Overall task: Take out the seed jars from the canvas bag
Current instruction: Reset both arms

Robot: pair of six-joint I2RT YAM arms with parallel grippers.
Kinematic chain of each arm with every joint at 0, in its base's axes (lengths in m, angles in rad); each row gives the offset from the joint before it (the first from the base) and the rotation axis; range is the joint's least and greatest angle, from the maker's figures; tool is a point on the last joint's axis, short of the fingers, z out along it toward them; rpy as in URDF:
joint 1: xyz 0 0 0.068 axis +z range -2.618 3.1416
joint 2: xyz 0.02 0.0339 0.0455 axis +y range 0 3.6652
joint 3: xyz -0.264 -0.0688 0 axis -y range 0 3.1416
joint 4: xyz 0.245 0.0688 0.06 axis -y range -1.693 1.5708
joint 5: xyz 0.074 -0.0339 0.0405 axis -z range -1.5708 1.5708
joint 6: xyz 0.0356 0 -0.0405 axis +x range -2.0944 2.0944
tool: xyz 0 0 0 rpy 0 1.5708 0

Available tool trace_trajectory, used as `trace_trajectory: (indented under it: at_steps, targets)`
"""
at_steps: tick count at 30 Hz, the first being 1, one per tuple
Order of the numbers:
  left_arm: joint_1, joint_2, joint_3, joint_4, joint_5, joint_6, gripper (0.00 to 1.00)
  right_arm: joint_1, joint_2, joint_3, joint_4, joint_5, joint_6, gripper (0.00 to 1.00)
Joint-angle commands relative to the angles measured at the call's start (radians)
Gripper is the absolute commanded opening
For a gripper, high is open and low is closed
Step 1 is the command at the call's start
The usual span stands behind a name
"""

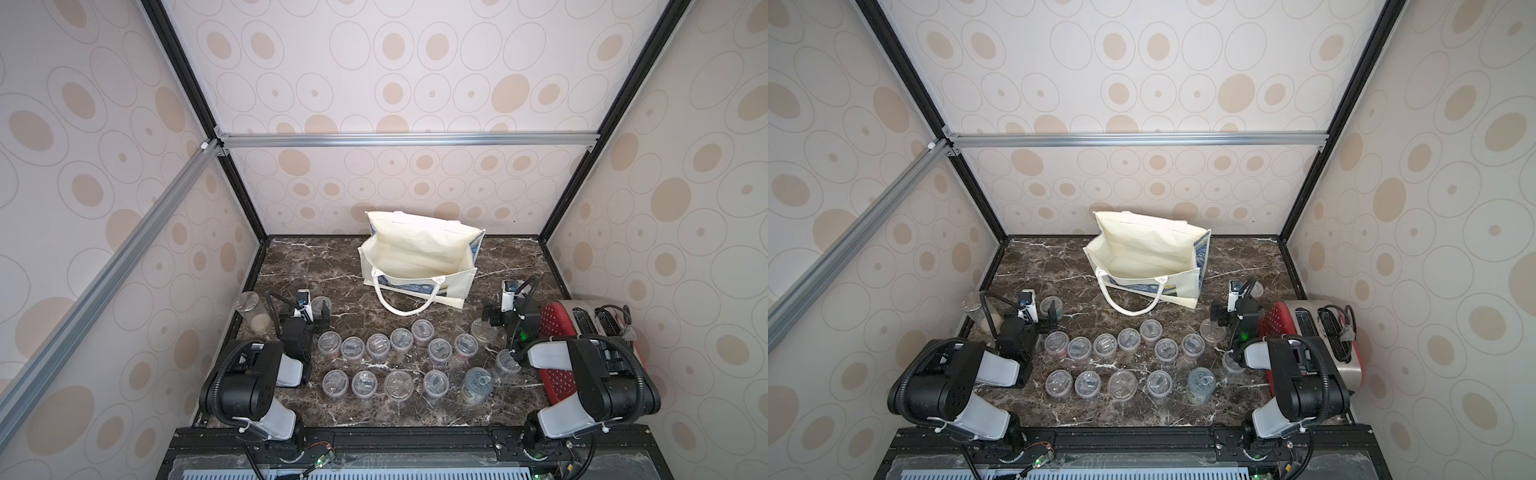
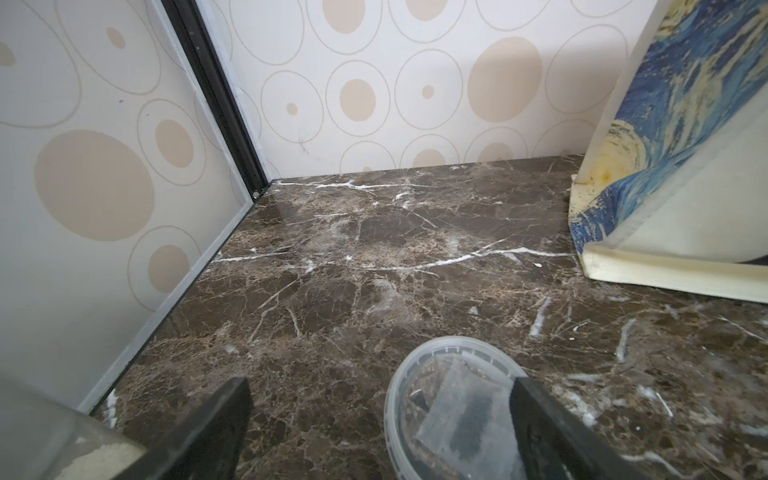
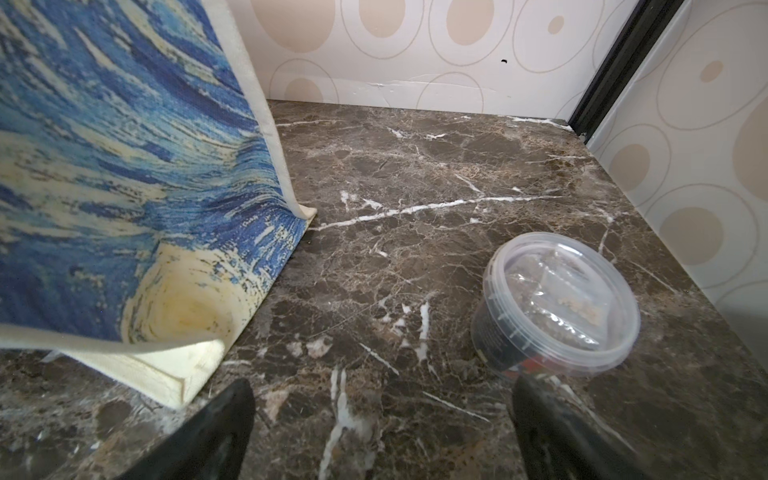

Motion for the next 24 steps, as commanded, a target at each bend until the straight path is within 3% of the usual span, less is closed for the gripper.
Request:
trace_trajectory:
  at_steps: [1,24]
  targets:
    - [0.009,0.002,0.011,0.081,0.017,0.001,0.98,-0.001,0.006,0.014,-0.021,0.005,-0.009,0.98]
    - [0.014,0.001,0.009,0.086,0.017,-0.002,0.98,-0.004,0.009,0.019,-0.029,-0.002,-0.007,0.98]
